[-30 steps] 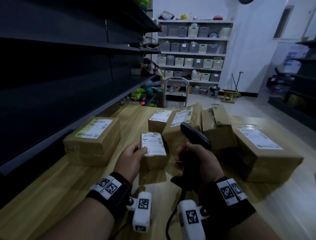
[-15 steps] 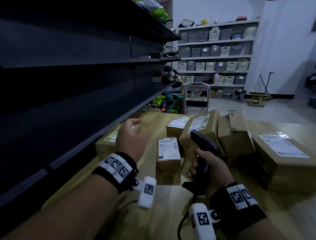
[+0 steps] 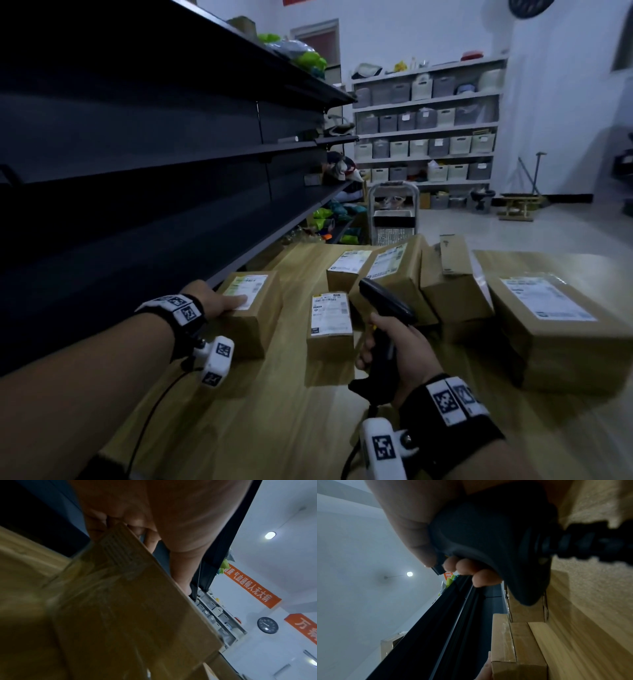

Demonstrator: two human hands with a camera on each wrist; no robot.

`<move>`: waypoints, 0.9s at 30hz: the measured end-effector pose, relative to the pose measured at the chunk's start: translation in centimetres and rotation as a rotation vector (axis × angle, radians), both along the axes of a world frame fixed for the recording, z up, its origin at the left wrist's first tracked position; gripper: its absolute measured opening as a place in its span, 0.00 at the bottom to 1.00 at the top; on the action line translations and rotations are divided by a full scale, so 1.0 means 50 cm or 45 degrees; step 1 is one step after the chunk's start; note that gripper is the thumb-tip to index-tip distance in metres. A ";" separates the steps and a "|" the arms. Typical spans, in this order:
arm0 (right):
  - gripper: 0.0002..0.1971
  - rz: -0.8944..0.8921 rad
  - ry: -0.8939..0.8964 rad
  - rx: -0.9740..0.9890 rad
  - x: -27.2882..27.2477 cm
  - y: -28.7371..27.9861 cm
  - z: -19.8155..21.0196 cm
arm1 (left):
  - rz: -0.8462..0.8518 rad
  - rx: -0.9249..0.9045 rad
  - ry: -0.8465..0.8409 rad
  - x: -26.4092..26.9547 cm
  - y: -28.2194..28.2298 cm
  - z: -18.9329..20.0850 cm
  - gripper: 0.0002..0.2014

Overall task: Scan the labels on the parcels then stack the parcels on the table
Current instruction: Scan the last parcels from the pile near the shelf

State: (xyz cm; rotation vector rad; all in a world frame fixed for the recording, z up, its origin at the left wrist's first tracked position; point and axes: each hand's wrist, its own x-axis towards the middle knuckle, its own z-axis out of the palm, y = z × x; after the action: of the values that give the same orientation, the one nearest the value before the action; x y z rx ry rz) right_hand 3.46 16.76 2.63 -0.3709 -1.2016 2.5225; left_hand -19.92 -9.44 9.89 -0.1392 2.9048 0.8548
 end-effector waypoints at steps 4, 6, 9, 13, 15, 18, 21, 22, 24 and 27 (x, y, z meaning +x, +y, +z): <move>0.18 0.030 -0.005 0.014 -0.001 -0.005 0.001 | -0.071 0.064 -0.025 0.030 0.010 -0.007 0.38; 0.23 0.040 -0.009 0.016 -0.003 -0.005 -0.001 | -0.108 0.115 -0.034 0.055 0.020 -0.005 0.35; 0.23 0.073 -0.004 0.006 -0.002 -0.006 -0.002 | -0.103 0.172 -0.098 0.080 0.023 -0.003 0.51; 0.17 0.195 0.010 -0.031 0.002 -0.010 0.003 | -0.071 0.414 -0.360 0.078 0.013 -0.013 0.45; 0.20 0.243 0.011 -0.036 0.001 -0.013 0.006 | -0.050 0.451 -0.335 0.078 0.016 -0.025 0.42; 0.24 0.280 0.033 -0.075 0.002 -0.018 0.006 | -0.032 0.460 -0.234 0.087 0.024 -0.046 0.44; 0.20 0.324 0.029 -0.076 0.006 -0.027 0.011 | -0.040 0.465 -0.036 0.117 0.030 -0.070 0.35; 0.18 0.351 0.024 -0.074 0.006 -0.030 0.014 | -0.054 0.467 0.026 0.129 0.030 -0.077 0.32; 0.19 0.394 -0.023 -0.042 0.003 -0.035 0.010 | -0.092 0.462 0.148 0.162 0.035 -0.086 0.28; 0.25 0.430 -0.115 0.039 -0.002 -0.043 -0.003 | -0.097 0.522 0.203 0.217 0.046 -0.092 0.25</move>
State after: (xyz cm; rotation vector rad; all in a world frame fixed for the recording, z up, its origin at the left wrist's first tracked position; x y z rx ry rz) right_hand 3.35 14.60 2.50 -0.2976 -1.4412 2.7917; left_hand -9.09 -7.12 5.28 0.0784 2.7740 1.4808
